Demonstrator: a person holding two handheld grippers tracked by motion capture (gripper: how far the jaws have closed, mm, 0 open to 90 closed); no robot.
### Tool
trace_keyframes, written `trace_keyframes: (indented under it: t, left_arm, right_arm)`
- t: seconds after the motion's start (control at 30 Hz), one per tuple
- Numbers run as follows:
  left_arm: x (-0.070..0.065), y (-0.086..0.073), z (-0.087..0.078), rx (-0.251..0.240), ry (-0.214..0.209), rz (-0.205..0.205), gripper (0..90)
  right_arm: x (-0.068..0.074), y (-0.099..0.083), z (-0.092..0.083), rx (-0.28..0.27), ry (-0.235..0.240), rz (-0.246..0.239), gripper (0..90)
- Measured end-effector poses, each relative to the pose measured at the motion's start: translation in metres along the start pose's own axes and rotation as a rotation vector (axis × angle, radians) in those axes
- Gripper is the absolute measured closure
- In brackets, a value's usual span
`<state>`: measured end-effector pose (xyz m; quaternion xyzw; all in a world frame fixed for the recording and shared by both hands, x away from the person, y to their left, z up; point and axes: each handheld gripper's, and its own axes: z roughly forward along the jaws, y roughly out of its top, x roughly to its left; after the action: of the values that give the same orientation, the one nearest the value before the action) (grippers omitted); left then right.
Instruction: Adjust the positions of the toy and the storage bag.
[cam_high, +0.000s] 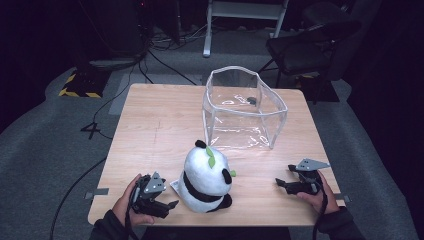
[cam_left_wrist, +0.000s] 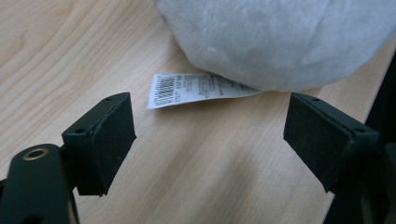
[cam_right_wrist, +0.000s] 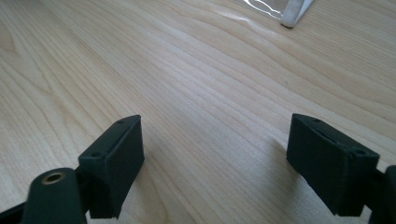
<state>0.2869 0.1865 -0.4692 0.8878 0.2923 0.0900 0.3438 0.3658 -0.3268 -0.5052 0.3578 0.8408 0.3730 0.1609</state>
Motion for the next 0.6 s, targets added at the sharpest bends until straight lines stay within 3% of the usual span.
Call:
trace_keyframes:
  t: [0.07, 0.13, 0.2, 0.33, 0.5, 0.6]
  left_arm:
    - [-0.004, 0.002, -0.002, 0.006, 0.002, 0.027, 16.8]
    - [-0.005, 0.006, -0.004, -0.01, -0.016, 0.029, 16.6]
    - [-0.006, 0.01, -0.003, -0.014, -0.007, 0.026, 16.5]
    - [-0.016, 0.016, 0.001, -0.031, -0.042, 0.047, 16.5]
    - [-0.027, 0.022, 0.011, -0.023, -0.059, 0.059, 16.5]
    - [-0.03, 0.026, 0.017, -0.02, -0.036, 0.057, 13.6]
  right_arm:
    - [0.0, 0.0, 0.0, -0.001, 0.005, 0.004, 18.7]
    - [0.0, 0.0, 0.0, 0.003, 0.001, 0.001, 18.2]
    - [0.0, 0.001, 0.0, 0.003, -0.001, 0.002, 18.1]
    - [0.0, 0.001, 0.001, 0.003, -0.001, 0.002, 18.0]
    - [0.002, 0.0, 0.0, 0.002, -0.011, 0.006, 18.0]
    - [0.001, 0.0, 0.0, 0.002, -0.01, 0.006, 17.8]
